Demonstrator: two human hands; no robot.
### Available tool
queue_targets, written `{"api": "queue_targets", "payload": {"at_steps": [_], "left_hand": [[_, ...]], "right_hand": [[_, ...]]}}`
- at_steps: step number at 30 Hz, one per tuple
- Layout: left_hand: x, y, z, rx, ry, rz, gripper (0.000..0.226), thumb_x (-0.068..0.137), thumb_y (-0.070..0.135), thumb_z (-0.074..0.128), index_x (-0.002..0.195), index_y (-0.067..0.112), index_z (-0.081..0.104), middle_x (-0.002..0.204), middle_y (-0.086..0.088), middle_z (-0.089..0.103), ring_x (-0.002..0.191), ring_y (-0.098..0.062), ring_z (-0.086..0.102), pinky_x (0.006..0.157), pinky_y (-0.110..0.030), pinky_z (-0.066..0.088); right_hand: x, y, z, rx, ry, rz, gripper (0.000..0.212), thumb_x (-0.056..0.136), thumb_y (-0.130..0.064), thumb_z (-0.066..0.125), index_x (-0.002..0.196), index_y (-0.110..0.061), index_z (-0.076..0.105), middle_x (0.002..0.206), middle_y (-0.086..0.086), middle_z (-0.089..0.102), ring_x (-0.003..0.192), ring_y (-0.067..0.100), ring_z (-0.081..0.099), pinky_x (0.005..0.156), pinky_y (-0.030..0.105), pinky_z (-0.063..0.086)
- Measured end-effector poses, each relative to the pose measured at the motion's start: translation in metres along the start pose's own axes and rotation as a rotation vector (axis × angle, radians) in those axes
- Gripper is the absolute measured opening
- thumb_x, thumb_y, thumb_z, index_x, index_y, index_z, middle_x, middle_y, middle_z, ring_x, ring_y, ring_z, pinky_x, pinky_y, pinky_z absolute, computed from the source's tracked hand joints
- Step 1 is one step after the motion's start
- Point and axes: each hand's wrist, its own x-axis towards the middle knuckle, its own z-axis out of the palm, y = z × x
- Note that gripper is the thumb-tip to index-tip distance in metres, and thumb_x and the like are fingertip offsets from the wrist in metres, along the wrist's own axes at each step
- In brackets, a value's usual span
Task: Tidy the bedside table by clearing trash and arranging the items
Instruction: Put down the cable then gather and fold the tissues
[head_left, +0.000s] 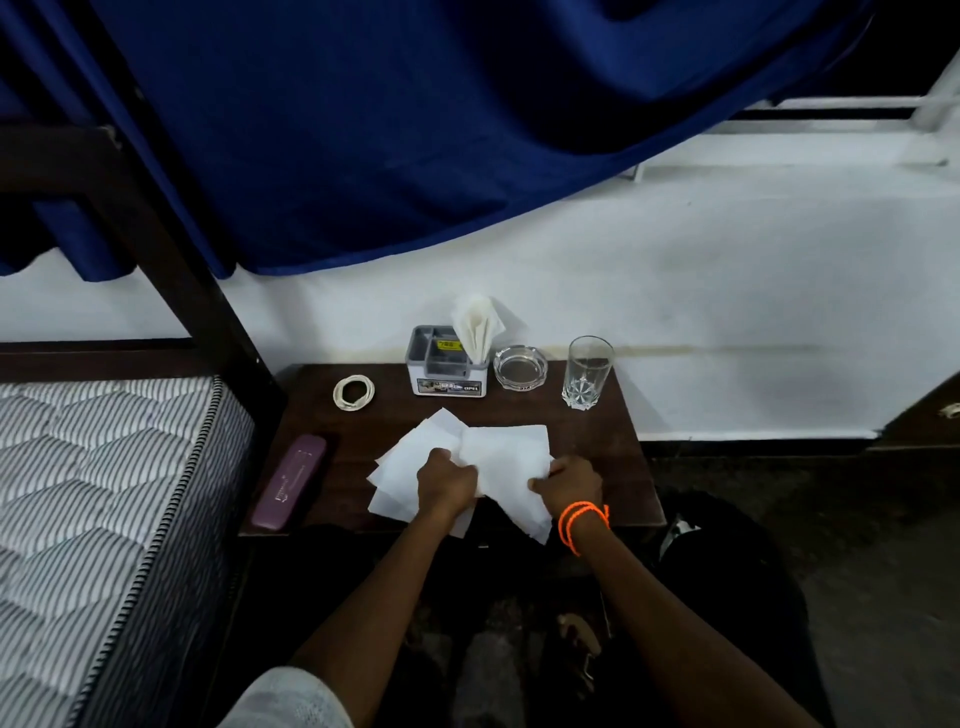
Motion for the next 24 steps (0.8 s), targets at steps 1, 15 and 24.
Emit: {"api": "queue_targets", "payload": {"at_steps": [1, 15, 24], "left_hand": [[0.0, -0.001, -0.001, 0.003, -0.001, 0.001, 0.05, 0.091, 0.017, 0.064, 0.138, 0.005, 0.053, 0.143, -0.018, 0.056, 0.13, -0.036, 0.054, 0.105, -0.036, 0.046], [0.005, -0.011, -0.01, 0.101, 0.039, 0.071, 0.042, 0.087, 0.01, 0.066, 0.129, 0.012, 0.067, 0.138, -0.01, 0.064, 0.131, -0.029, 0.055, 0.108, -0.034, 0.044], [0.009, -0.017, -0.009, 0.094, 0.048, 0.07, 0.035, 0.088, 0.008, 0.061, 0.12, 0.011, 0.074, 0.134, -0.01, 0.066, 0.128, -0.031, 0.059, 0.107, -0.036, 0.049]], "right_hand": [[0.0, -0.001, 0.0, 0.028, 0.019, 0.003, 0.019, 0.075, -0.018, 0.084, 0.085, -0.006, 0.074, 0.094, 0.016, 0.075, 0.095, 0.033, 0.07, 0.081, 0.029, 0.052], [0.009, 0.0, -0.003, 0.144, 0.092, 0.029, 0.01, 0.079, -0.019, 0.081, 0.087, -0.014, 0.076, 0.095, 0.009, 0.076, 0.094, 0.027, 0.07, 0.089, 0.032, 0.054], [0.009, 0.004, -0.004, 0.136, -0.008, 0.114, 0.009, 0.077, -0.017, 0.081, 0.08, -0.016, 0.072, 0.083, 0.014, 0.074, 0.066, 0.027, 0.068, 0.055, 0.037, 0.061]]}}
